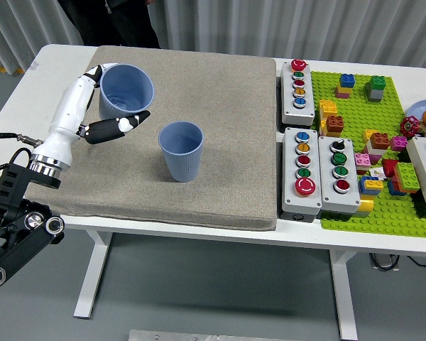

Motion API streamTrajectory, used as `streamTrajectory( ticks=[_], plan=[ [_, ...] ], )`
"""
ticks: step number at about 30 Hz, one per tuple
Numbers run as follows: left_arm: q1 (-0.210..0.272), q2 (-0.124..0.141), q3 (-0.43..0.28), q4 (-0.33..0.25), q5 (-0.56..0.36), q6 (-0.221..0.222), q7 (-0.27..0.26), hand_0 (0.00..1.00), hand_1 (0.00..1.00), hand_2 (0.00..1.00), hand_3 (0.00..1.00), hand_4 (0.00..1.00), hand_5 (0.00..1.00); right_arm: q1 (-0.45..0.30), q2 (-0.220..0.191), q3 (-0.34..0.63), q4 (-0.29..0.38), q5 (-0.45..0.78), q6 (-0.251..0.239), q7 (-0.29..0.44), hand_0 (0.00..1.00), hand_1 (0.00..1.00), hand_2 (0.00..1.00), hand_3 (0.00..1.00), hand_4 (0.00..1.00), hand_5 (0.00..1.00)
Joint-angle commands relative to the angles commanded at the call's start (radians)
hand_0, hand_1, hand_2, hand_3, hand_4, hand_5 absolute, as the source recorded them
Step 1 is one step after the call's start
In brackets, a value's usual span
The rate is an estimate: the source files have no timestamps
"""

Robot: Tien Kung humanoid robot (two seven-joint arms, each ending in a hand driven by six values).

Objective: Pick cup pour cup place

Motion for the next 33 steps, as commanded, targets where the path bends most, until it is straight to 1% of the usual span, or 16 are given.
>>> streamTrajectory(
  ticks=[4,5,10,11,13,15,19,25,33],
  plan=[
    [-0.032,0.014,0.032,0.003,0.02,-0.005,0.02,0.59,0.613,0.816,0.699,0.786,0.293,0.005,0.0,-0.003,0.0,0.007,-0.002,0.0,0.701,0.629,0.557,0.566,0.002,0.032],
    [-0.036,0.016,0.037,0.004,0.024,-0.006,0.022,0.585,0.611,0.812,0.698,0.773,0.269,0.005,-0.001,-0.004,0.0,0.007,-0.002,0.0,0.701,0.629,0.557,0.566,0.002,0.034],
    [-0.061,0.035,0.059,0.003,0.101,-0.02,0.045,0.585,0.611,0.812,0.698,0.773,0.269,0.007,-0.001,-0.003,0.0,0.01,-0.003,0.001,0.701,0.629,0.557,0.566,0.002,0.034],
    [-0.066,0.038,0.062,0.003,0.114,-0.022,0.049,0.586,0.609,0.81,0.698,0.75,0.229,0.008,-0.001,-0.002,0.0,0.01,-0.004,0.001,0.702,0.63,0.557,0.566,0.002,0.032],
    [-0.073,0.043,0.068,0.003,0.134,-0.025,0.053,0.586,0.609,0.81,0.698,0.75,0.229,0.009,-0.002,-0.001,0.0,0.009,-0.004,0.001,0.702,0.63,0.557,0.566,0.002,0.032],
    [-0.091,0.051,0.083,0.003,0.175,-0.031,0.065,0.586,0.609,0.81,0.698,0.75,0.229,0.012,-0.002,0.0,0.001,0.008,-0.004,-0.001,0.702,0.63,0.557,0.566,0.002,0.032],
    [-0.105,0.057,0.093,0.004,0.215,-0.034,0.075,0.585,0.608,0.808,0.698,0.751,0.229,0.014,-0.003,0.0,0.001,0.008,-0.005,-0.001,0.702,0.63,0.556,0.566,0.002,0.031],
    [-0.125,0.067,0.115,0.01,0.319,-0.049,0.096,0.582,0.607,0.805,0.697,0.747,0.231,0.017,-0.004,-0.003,0.0,0.009,-0.006,0.0,0.701,0.63,0.555,0.566,0.002,0.031],
    [-0.139,0.072,0.14,0.018,0.357,-0.053,0.101,0.581,0.607,0.8,0.697,0.744,0.226,0.018,-0.004,0.0,0.0,0.005,-0.006,0.0,0.702,0.63,0.555,0.566,0.002,0.029]
  ],
)
